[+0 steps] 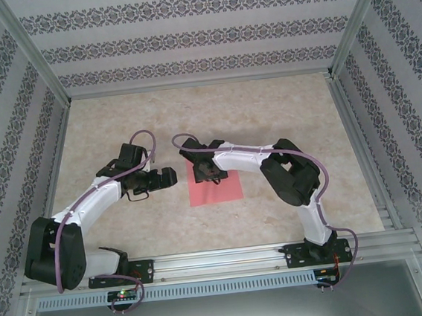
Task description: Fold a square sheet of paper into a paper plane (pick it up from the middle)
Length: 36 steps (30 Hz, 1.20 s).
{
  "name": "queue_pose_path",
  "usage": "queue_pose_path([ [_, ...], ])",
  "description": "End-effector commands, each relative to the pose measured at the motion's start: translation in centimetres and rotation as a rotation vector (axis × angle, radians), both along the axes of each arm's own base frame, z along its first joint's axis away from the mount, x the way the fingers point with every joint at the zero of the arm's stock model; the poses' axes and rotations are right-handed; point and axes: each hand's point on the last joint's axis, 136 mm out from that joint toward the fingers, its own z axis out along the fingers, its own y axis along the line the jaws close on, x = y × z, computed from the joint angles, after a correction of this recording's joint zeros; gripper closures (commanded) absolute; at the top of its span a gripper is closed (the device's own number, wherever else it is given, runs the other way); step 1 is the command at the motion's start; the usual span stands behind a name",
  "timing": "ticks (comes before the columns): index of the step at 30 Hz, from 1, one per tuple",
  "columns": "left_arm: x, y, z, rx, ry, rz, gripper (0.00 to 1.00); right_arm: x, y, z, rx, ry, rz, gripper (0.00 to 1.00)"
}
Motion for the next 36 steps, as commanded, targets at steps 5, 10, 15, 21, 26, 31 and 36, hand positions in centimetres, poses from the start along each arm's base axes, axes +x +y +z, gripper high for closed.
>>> queue_pose_path([
  [5,0.2,0.1,-0.1,-0.017,0.004,0.014,0.0,-0.4,-1.2,0.1,-0.042,-0.017,0.0,0.46],
  [10,0.2,0.1,-0.3,-0.019,0.011,0.014,0.0,-0.4,-1.6,0.9,-0.057,-0.027,0.001,0.39],
  [15,0.2,0.0,-0.4,-0.02,0.015,0.011,0.0,0.0,-1.6,3.1,-0.058,-0.084,0.007,0.33],
  [21,0.3,0.0,-0.6,-0.018,0.018,0.011,0.0,0.4,-1.4,3.5,-0.076,-0.102,0.063,0.26],
  [26,0.3,0.0,-0.7,-0.019,0.022,0.011,0.0,0.0,-1.2,1.8,-0.068,-0.052,0.074,0.23],
  [31,0.3,0.0,-0.6,-0.019,0.024,0.009,0.0,-0.2,-0.9,0.3,-0.051,-0.021,0.056,0.22],
  [36,0.2,-0.1,-0.6,-0.019,0.027,0.008,0.0,-0.4,-1.4,-0.8,-0.062,0.001,0.049,0.22],
])
